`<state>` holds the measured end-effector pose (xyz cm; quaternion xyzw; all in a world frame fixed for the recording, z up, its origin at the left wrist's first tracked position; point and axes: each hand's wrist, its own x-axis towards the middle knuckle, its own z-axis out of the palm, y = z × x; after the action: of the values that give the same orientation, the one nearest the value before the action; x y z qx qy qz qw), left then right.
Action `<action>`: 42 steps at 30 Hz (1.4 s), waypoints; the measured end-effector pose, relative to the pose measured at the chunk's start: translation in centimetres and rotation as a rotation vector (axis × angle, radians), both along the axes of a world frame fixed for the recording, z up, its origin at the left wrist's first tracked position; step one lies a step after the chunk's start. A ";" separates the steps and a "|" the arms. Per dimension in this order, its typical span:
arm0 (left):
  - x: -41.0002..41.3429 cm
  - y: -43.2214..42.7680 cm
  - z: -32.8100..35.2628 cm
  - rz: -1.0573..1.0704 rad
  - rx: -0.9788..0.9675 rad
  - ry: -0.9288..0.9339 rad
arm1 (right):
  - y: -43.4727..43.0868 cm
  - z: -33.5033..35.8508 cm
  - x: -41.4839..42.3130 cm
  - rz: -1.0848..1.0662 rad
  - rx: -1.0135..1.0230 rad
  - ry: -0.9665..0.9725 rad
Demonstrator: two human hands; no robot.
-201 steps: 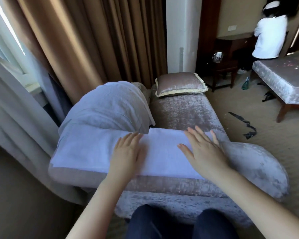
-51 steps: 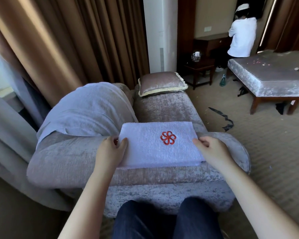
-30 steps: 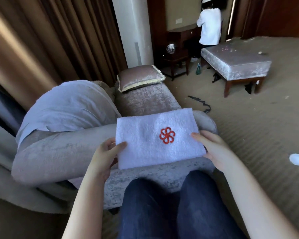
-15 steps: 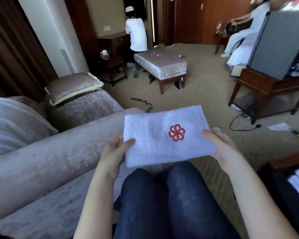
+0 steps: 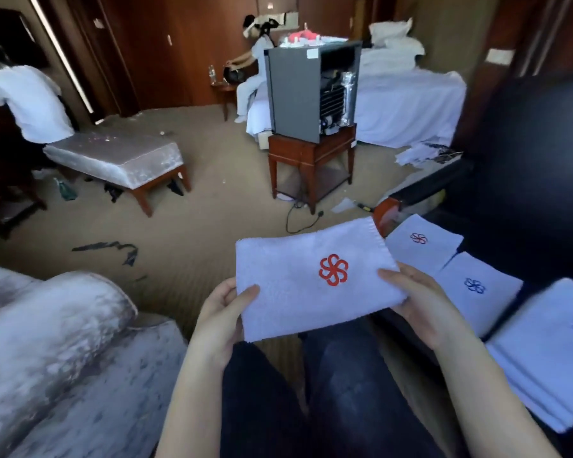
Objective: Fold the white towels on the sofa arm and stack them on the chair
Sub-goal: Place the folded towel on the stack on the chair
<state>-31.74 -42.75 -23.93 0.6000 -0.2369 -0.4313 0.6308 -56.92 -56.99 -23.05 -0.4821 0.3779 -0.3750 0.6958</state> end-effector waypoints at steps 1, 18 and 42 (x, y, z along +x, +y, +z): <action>-0.9 -1.0 -0.1 -0.038 0.010 0.013 | 0.0 -0.2 -1.5 -0.030 -0.001 0.002; -12.4 -15.5 -6.5 -0.397 0.160 0.091 | -2.5 -7.2 -14.7 -0.409 0.181 0.038; -15.0 -37.9 -14.6 -0.202 0.247 0.137 | -38.6 -12.5 -13.5 -0.436 0.095 0.201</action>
<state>-46.69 -80.63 -38.53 0.6154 -0.1975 -0.5580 0.5204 -70.45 -95.56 -35.51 -0.3910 0.5574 -0.4483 0.5792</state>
